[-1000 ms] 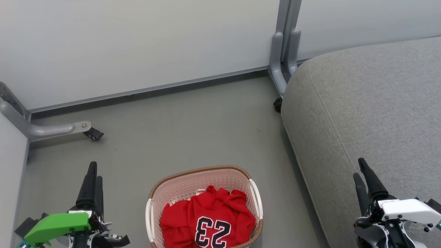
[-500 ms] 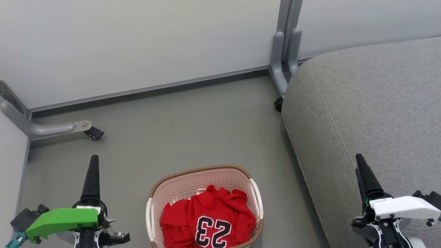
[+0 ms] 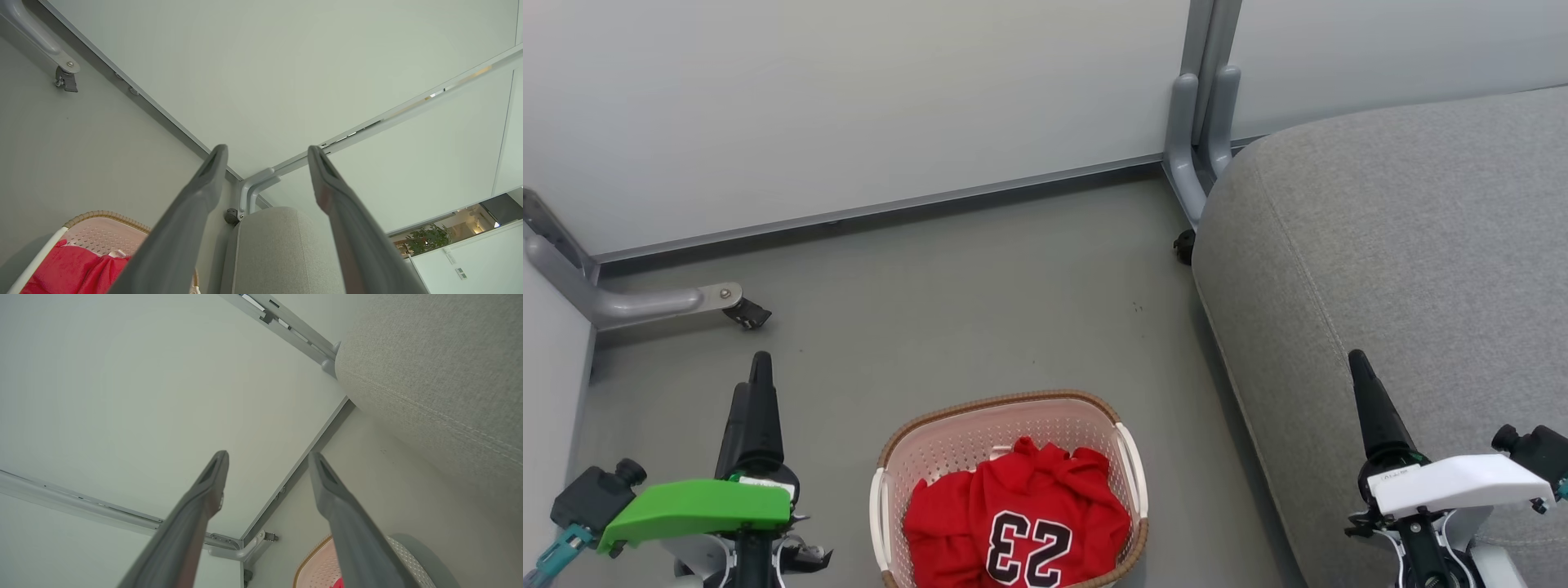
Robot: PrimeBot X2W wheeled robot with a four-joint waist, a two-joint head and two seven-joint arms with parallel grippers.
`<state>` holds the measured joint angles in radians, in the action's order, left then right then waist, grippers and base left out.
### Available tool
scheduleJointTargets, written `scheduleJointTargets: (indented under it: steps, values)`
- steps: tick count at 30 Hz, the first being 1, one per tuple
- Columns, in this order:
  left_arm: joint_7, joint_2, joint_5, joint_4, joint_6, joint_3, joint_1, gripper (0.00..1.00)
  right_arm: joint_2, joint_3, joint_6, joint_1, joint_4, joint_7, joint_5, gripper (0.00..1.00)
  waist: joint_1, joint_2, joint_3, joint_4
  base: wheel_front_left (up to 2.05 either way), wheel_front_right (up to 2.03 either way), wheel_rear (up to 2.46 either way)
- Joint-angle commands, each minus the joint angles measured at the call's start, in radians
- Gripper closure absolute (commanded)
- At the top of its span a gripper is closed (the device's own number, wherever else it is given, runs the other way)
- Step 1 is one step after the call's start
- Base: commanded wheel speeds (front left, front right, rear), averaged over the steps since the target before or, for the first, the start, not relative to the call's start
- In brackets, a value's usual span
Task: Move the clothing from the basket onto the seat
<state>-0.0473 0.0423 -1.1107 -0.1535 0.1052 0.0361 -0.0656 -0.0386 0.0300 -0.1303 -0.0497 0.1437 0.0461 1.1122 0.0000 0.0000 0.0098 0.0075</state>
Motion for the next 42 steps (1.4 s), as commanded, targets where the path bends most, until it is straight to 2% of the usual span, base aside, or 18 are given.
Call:
scheduleJointTargets:
  steps: [1, 27, 42]
  values:
    - [-0.011, 0.006, 0.045, 0.025, -0.006, -0.007, 0.001, 0.0, -0.008, -0.006, 0.0, 0.001, -0.024, 0.012, -0.044, 0.0, 0.0, 0.0, 0.0, 0.0, 0.0, 0.0, 0.0]
    - [-0.091, 0.008, 0.529, 0.052, -0.048, -0.118, 0.012, 0.0, -0.01, -0.055, 0.0, 0.021, -0.063, 0.092, -0.433, 0.0, 0.0, 0.0, 0.0, 0.013, 0.0, 0.0, 0.0]
    - [-0.128, 0.009, 0.718, 0.033, -0.065, -0.157, 0.016, 0.0, -0.011, -0.071, 0.0, 0.03, -0.043, 0.13, -0.607, 0.0, 0.0, 0.0, -0.001, 0.021, 0.0, 0.0, 0.0]
